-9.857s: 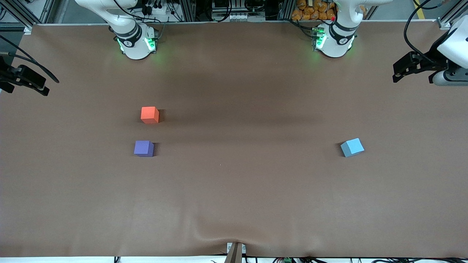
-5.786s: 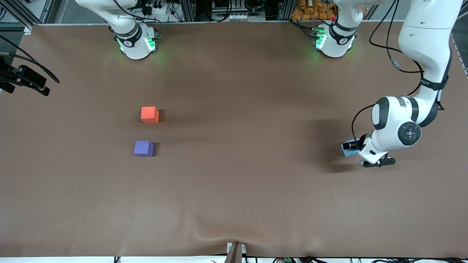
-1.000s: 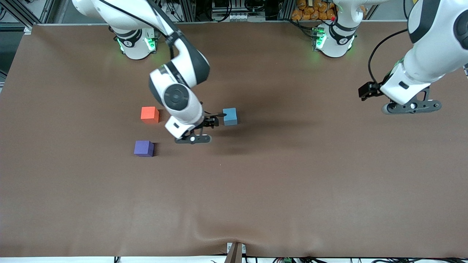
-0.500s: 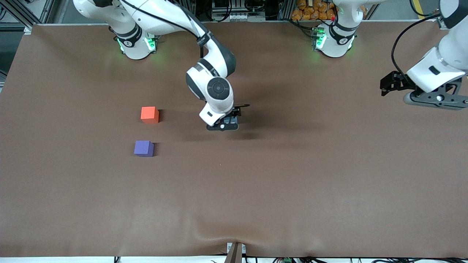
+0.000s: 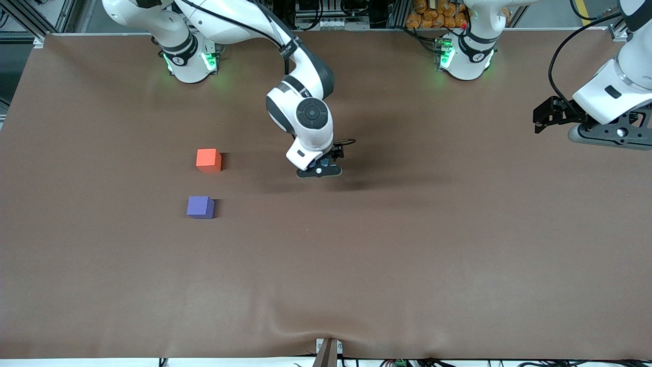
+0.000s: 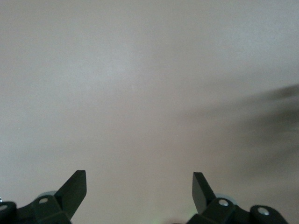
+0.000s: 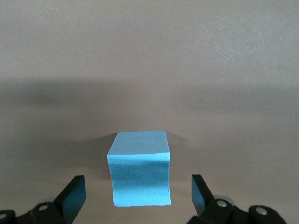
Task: Place blue block between orange and purple blocks
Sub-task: 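Close the right gripper on the light blue cube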
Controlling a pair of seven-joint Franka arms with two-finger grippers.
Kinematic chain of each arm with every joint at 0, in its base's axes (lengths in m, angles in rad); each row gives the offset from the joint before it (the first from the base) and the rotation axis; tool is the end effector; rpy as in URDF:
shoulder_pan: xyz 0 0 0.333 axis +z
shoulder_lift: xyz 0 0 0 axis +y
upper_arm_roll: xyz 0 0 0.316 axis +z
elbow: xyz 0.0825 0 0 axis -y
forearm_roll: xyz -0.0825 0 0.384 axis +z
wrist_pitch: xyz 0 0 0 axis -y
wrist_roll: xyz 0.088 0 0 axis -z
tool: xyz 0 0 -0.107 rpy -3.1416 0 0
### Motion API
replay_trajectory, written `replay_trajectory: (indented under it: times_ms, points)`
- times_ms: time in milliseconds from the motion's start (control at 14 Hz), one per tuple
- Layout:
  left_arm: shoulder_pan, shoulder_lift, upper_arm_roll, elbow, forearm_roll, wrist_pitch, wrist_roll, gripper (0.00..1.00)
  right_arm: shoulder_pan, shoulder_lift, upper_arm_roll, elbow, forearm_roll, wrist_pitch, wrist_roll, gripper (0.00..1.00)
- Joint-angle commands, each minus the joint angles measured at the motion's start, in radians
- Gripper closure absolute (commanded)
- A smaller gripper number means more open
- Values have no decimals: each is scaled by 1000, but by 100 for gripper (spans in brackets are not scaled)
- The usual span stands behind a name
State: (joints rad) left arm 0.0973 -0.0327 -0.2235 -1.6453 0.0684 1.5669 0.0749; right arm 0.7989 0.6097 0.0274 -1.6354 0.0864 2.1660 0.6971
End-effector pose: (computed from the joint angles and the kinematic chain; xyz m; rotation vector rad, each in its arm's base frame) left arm 0.5389 -0.0629 0.6069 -3.0484 0.3092 0.0683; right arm 0.4595 0.5005 0.2562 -3.1269 -0.1151 0.1820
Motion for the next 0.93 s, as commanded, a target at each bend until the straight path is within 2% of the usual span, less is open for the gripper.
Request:
replay_trajectory:
  times_ms: [0,143,429,500,643,714,786,857]
  points:
    - [4,8,-3,27,-13,-25,-11,0,33,-7,-14,-30,-43,27,10,0]
    - [2,8,-2,27,-13,-24,-12,0,37,-7,-14,-73,-65,78,12,0]
    - [2,2,0,27,-13,-36,-29,0,59,30,-15,-77,-66,132,39,0]
    - [-8,2,4,27,-13,-39,-32,0,60,38,-15,-75,-69,133,39,4]
    - [-71,2,57,27,-12,-59,-52,0,54,36,-15,-73,-112,132,28,50]
    - [-124,2,108,27,-12,-64,-63,0,48,36,-15,-70,-134,126,27,82]
    - [-157,2,137,28,-12,-67,-66,0,40,32,-15,-64,-134,121,27,100]
    - [-163,4,144,29,-12,-65,-67,0,24,22,-17,-58,-132,109,27,100]
